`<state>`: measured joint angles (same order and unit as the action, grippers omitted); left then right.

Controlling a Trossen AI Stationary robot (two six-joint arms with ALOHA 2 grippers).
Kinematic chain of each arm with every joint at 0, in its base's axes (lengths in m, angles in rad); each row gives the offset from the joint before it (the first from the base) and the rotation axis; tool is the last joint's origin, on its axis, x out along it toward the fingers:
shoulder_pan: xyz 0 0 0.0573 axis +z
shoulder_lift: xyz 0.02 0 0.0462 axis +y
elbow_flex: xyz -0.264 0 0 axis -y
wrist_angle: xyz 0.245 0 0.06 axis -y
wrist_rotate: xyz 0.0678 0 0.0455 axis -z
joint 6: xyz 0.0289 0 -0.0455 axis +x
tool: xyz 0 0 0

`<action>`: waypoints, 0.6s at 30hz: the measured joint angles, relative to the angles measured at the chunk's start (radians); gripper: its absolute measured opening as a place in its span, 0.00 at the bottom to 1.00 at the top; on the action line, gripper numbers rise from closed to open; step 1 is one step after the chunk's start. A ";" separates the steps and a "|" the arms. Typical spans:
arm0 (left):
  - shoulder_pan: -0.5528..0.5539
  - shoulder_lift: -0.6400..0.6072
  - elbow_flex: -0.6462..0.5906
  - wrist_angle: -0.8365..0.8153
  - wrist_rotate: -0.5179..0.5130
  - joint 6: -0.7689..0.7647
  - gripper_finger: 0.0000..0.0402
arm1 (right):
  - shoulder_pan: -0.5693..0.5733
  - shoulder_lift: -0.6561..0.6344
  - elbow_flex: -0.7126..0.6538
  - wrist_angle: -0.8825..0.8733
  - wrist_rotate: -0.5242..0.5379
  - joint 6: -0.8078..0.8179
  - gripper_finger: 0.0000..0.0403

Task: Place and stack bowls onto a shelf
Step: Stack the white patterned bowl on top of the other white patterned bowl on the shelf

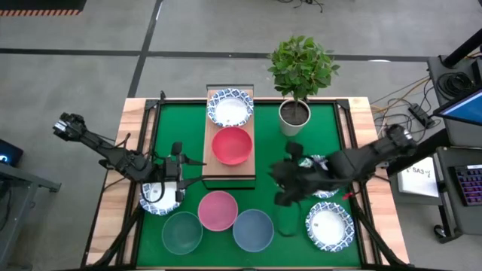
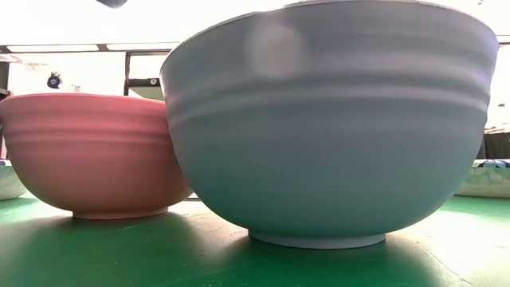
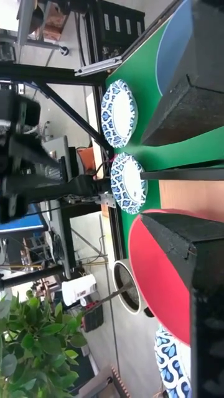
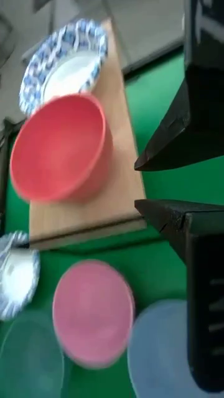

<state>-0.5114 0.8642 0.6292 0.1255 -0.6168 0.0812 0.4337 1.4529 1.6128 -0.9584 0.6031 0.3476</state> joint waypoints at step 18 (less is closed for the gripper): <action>0.001 0.139 0.301 -1.011 0.001 -1.006 0.42 | 0.042 -0.479 -0.764 0.689 -0.008 -0.097 0.17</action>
<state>-0.5106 1.0031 0.9307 -0.8852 -0.6155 -0.9252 0.4759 0.9742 0.8484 -0.2698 0.5946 0.2504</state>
